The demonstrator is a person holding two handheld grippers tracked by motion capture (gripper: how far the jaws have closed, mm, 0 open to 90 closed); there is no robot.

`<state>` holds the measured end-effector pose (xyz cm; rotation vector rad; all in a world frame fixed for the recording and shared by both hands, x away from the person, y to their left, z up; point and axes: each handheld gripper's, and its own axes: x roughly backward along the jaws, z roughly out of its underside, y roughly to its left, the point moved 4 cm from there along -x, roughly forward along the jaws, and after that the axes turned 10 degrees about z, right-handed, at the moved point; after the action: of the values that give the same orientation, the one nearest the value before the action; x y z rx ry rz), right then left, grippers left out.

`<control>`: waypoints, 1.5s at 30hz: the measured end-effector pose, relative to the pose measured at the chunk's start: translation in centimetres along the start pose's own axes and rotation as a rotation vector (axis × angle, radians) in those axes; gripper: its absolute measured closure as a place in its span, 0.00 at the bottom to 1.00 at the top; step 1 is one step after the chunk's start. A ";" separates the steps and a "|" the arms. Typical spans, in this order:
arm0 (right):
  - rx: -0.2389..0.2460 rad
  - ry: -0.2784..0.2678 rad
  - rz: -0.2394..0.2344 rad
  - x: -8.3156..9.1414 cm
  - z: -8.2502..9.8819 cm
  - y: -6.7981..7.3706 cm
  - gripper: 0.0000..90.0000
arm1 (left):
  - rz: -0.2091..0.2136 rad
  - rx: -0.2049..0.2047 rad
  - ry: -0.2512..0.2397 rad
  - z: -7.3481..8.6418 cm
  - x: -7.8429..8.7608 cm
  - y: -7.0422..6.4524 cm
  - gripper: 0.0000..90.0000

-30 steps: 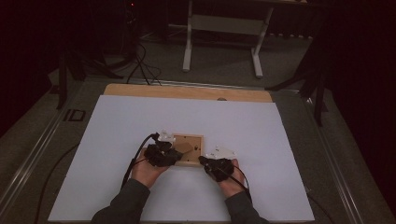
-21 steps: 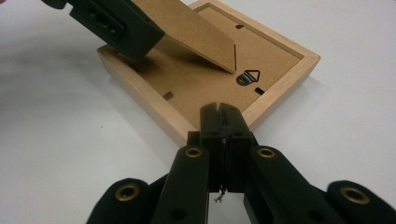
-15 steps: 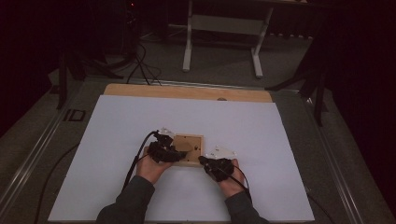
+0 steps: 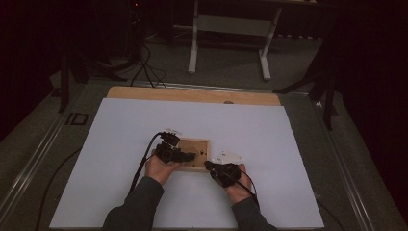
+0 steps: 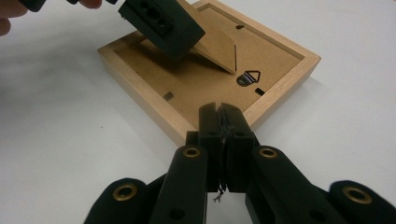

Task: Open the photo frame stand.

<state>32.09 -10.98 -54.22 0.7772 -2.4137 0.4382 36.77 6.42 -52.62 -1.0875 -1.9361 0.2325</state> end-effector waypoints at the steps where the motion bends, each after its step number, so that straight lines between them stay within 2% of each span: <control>1: 0.001 -0.001 0.000 0.0 0.0 0.0 0.98 | 0.007 0.006 -0.004 0.0 0.0 0.0 0.59; 9: 0.001 -0.001 -0.001 0.0 0.0 0.0 0.97 | 0.046 0.029 -0.001 -0.1 0.0 0.4 0.58; 20: 0.003 -0.001 -0.002 0.0 0.0 0.0 0.97 | 0.030 0.025 0.032 -0.1 -0.1 0.5 0.61; 28: 0.004 0.000 -0.003 0.0 0.0 0.0 0.97 | 0.082 0.052 0.019 -0.3 0.3 0.8 0.58; 32: 0.004 0.000 -0.003 0.0 0.0 0.0 0.97 | 0.089 0.058 0.016 -0.4 0.7 0.8 0.58; 35: 0.005 0.000 -0.003 0.0 0.0 0.0 0.97 | 0.081 0.060 0.034 -0.3 0.5 0.9 0.60; 42: 0.005 0.000 -0.003 0.0 0.0 0.0 0.97 | 0.108 0.083 0.022 -0.4 0.5 1.0 0.60; 45: 0.005 0.000 -0.003 0.0 0.0 0.0 0.97 | 0.106 0.088 0.032 -0.4 0.4 1.1 0.61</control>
<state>32.13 -10.96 -54.21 0.7832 -2.4117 0.4435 37.64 7.29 -52.66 -1.1295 -1.8253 0.3538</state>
